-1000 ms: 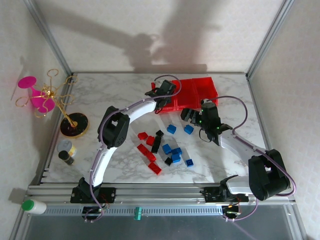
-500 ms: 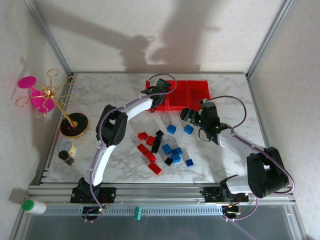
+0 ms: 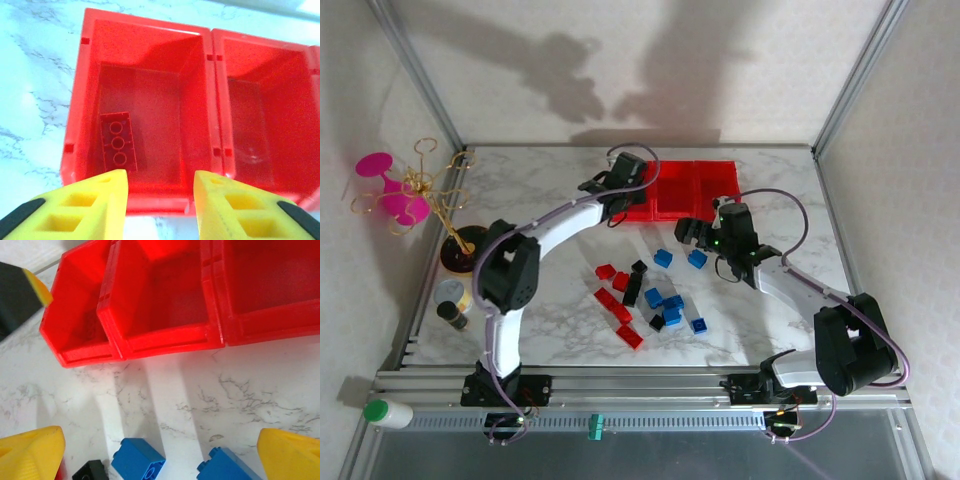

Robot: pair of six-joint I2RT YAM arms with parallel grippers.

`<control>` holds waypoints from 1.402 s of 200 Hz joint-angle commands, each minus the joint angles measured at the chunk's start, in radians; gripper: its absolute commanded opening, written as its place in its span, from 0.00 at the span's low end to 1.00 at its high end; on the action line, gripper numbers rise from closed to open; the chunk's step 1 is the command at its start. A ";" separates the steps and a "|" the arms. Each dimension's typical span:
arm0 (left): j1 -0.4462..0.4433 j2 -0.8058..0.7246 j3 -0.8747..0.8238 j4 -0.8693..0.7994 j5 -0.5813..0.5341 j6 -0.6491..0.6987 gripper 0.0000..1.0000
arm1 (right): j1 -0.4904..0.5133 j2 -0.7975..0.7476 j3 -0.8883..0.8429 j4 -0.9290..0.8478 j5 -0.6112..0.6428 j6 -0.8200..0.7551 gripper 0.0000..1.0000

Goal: Sort the legos into containers by color
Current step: Pick up the lego from the center of the table.

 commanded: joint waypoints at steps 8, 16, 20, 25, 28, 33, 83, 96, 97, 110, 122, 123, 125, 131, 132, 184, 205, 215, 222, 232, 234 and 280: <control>-0.012 -0.149 -0.176 0.024 0.007 -0.050 0.41 | 0.038 -0.023 0.033 -0.051 -0.044 -0.040 0.99; -0.018 -0.191 -0.228 0.024 -0.004 -0.057 0.42 | 0.050 -0.025 0.036 -0.066 -0.044 -0.047 0.99; -0.020 -0.209 -0.253 0.020 -0.009 -0.061 0.43 | 0.058 -0.026 0.037 -0.073 -0.044 -0.050 0.99; -0.021 -0.234 -0.279 0.013 -0.018 -0.064 0.44 | 0.066 -0.027 0.037 -0.079 -0.044 -0.052 0.99; -0.023 -0.247 -0.293 0.006 -0.022 -0.067 0.45 | 0.071 -0.026 0.036 -0.081 -0.046 -0.053 0.99; -0.024 -0.266 -0.313 -0.008 -0.030 -0.074 0.46 | 0.078 -0.026 0.034 -0.083 -0.046 -0.054 0.99; -0.061 -0.366 -0.467 -0.130 -0.098 -0.157 0.58 | 0.144 -0.035 -0.008 -0.066 -0.048 -0.022 0.99; -0.065 -0.377 -0.501 -0.131 -0.075 -0.181 0.61 | 0.157 -0.034 -0.025 -0.050 -0.050 -0.003 0.99; -0.066 -0.379 -0.504 -0.131 -0.073 -0.184 0.62 | 0.158 -0.034 -0.025 -0.048 -0.050 -0.002 0.99; -0.070 -0.385 -0.537 -0.118 -0.049 -0.218 0.63 | 0.173 -0.031 -0.038 -0.034 -0.047 0.005 0.99; -0.076 -0.391 -0.570 -0.097 -0.022 -0.243 0.65 | 0.184 -0.026 -0.040 -0.032 -0.035 0.009 0.99; -0.077 -0.392 -0.572 -0.096 -0.022 -0.245 0.65 | 0.185 -0.025 -0.040 -0.033 -0.034 0.009 0.99; -0.078 -0.391 -0.576 -0.094 -0.021 -0.248 0.65 | 0.187 -0.024 -0.039 -0.035 -0.031 0.009 0.99; -0.081 -0.389 -0.586 -0.091 -0.021 -0.260 0.66 | 0.191 -0.022 -0.037 -0.037 -0.025 0.010 0.99; -0.082 -0.389 -0.588 -0.089 -0.021 -0.262 0.66 | 0.192 -0.022 -0.037 -0.037 -0.025 0.010 0.99; -0.103 -0.323 -0.629 -0.041 -0.012 -0.304 0.67 | 0.201 -0.006 -0.044 -0.022 -0.013 0.011 0.99; -0.103 -0.299 -0.635 -0.030 -0.025 -0.312 0.65 | 0.201 -0.001 -0.047 -0.017 -0.010 0.010 0.99; -0.103 -0.291 -0.635 -0.031 -0.030 -0.320 0.65 | 0.202 0.001 -0.046 -0.019 -0.010 0.010 0.99; -0.103 -0.289 -0.642 -0.024 -0.027 -0.326 0.65 | 0.202 0.002 -0.046 -0.020 -0.010 0.009 0.99; -0.103 -0.287 -0.654 -0.013 -0.026 -0.336 0.65 | 0.202 0.001 -0.046 -0.019 -0.008 0.008 0.99; -0.103 -0.286 -0.657 -0.011 -0.026 -0.337 0.65 | 0.202 0.002 -0.047 -0.019 -0.008 0.008 0.99; -0.103 -0.267 -0.693 0.020 -0.023 -0.358 0.63 | 0.202 0.013 -0.037 -0.025 0.000 -0.003 0.99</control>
